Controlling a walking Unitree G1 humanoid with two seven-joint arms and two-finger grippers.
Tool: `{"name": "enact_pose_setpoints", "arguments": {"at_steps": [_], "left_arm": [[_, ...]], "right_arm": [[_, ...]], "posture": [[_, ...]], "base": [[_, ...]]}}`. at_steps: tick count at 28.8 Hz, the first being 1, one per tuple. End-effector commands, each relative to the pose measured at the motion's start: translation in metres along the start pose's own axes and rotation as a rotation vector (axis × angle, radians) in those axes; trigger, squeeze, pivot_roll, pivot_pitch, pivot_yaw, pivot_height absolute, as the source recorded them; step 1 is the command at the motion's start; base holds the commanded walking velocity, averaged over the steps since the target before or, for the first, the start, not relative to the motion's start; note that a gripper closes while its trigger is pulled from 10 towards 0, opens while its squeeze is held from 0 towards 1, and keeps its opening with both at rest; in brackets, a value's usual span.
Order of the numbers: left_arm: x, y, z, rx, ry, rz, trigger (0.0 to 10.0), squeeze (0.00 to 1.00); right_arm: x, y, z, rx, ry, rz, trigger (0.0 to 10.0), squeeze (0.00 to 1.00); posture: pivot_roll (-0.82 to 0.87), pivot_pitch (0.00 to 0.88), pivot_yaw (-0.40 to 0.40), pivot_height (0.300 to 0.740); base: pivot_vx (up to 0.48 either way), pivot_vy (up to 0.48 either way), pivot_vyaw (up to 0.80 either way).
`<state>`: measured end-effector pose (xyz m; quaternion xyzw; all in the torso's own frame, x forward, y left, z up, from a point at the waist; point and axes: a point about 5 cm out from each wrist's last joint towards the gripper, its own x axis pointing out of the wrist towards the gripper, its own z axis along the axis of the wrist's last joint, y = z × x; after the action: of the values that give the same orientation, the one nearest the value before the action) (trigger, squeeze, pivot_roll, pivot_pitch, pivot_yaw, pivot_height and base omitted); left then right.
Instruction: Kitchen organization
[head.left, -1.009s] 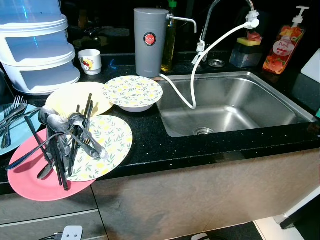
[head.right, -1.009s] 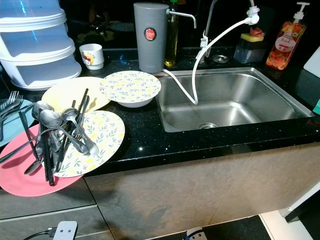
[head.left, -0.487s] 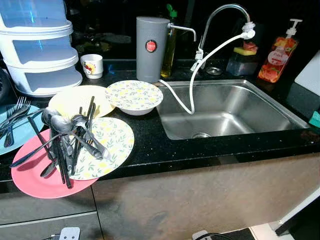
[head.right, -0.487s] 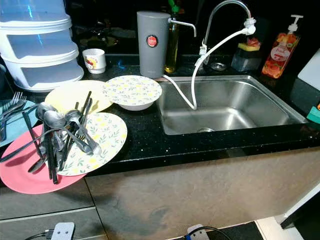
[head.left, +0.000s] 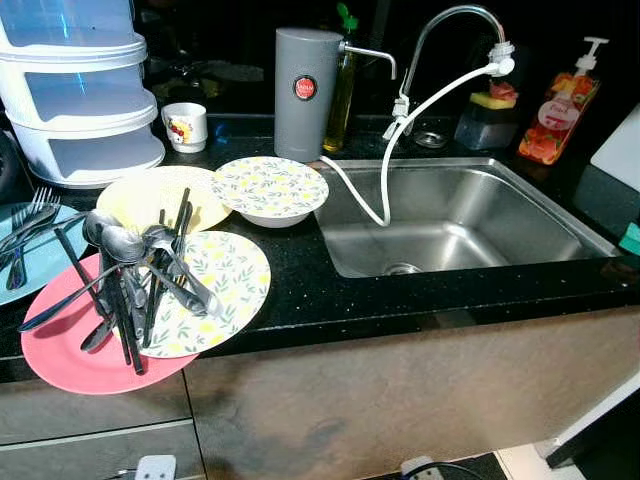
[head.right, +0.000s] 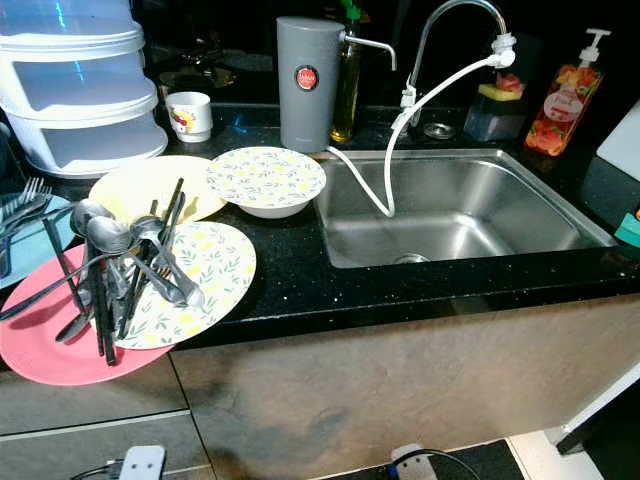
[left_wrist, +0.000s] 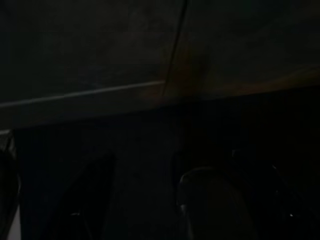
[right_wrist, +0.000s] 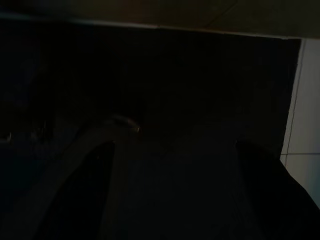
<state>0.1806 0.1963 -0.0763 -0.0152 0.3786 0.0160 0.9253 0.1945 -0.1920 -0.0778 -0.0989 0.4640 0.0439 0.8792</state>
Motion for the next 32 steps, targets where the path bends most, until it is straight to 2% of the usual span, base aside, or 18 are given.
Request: {"name": "enact_pose_setpoints", "arguments": {"at_steps": [1,5,11,13,15,16,17,18,19,22,28,32], "left_arm": [[0.002,-0.011,-0.002,0.035,0.024,-0.031,10.0,0.0],[0.006,-0.024,0.006,0.058,0.013,-0.072,10.0,0.0],[0.009,-0.031,0.013,0.052,-0.007,-0.086,10.0,0.0],[0.009,-0.025,0.016,0.055,-0.015,-0.074,10.0,0.0],[0.008,-0.013,0.018,0.045,-0.023,-0.045,10.0,0.0],[0.008,-0.013,0.018,0.045,-0.023,-0.045,10.0,0.0],[0.007,0.001,0.021,0.031,-0.024,-0.022,10.0,0.0],[0.007,0.008,0.024,0.018,-0.028,-0.003,10.0,0.0],[0.007,0.008,0.024,0.018,-0.028,-0.003,10.0,0.0],[0.008,0.021,0.032,-0.01,-0.041,0.026,10.0,0.0],[0.01,0.025,0.04,-0.001,-0.047,0.033,10.0,0.0],[0.008,0.03,0.035,0.004,-0.029,0.05,10.0,0.0]], "right_arm": [[-0.001,-0.009,0.002,0.027,-0.013,-0.026,10.0,0.0],[-0.003,-0.021,-0.001,0.073,-0.019,-0.071,10.0,0.0],[-0.005,-0.028,-0.008,0.117,-0.014,-0.102,10.0,0.0],[-0.005,-0.024,-0.012,0.133,-0.006,-0.104,10.0,0.0],[-0.005,-0.016,-0.016,0.159,0.003,-0.1,10.0,0.0],[-0.005,-0.016,-0.016,0.159,0.003,-0.1,10.0,0.0],[-0.004,-0.005,-0.017,0.174,0.009,-0.084,10.0,0.0],[-0.003,0.0,-0.017,0.177,0.012,-0.076,10.0,0.0],[-0.003,0.0,-0.017,0.177,0.012,-0.076,10.0,0.0],[-0.002,0.011,-0.014,0.173,0.008,-0.051,10.0,0.0],[-0.001,0.013,-0.009,0.147,0.004,-0.028,10.0,0.0],[0.0,0.015,-0.008,0.149,-0.001,-0.027,10.0,0.0]], "posture": [[-0.02,0.098,-0.031,0.74],[-0.05,0.078,-0.01,0.74],[-0.06,0.035,-0.003,0.74],[-0.05,0.0,-0.002,0.74],[-0.04,0.0,0.002,0.74],[-0.04,0.0,0.002,0.74],[-0.04,0.0,0.009,0.74],[-0.04,0.0,0.02,0.74],[-0.04,0.0,0.02,0.74],[-0.05,0.0,0.028,0.74],[-0.05,0.005,0.027,0.74],[-0.05,0.004,0.036,0.74]], "base": [[0.0,0.0,0.0],[0.0,0.0,0.0],[0.0,0.0,0.0],[0.0,0.0,0.0],[0.0,0.0,0.0],[0.0,0.0,0.0],[0.0,0.0,0.0],[0.0,0.0,0.0],[0.0,0.0,0.0],[0.0,0.0,0.0],[0.0,0.0,0.0],[0.0,0.0,0.0]]}}
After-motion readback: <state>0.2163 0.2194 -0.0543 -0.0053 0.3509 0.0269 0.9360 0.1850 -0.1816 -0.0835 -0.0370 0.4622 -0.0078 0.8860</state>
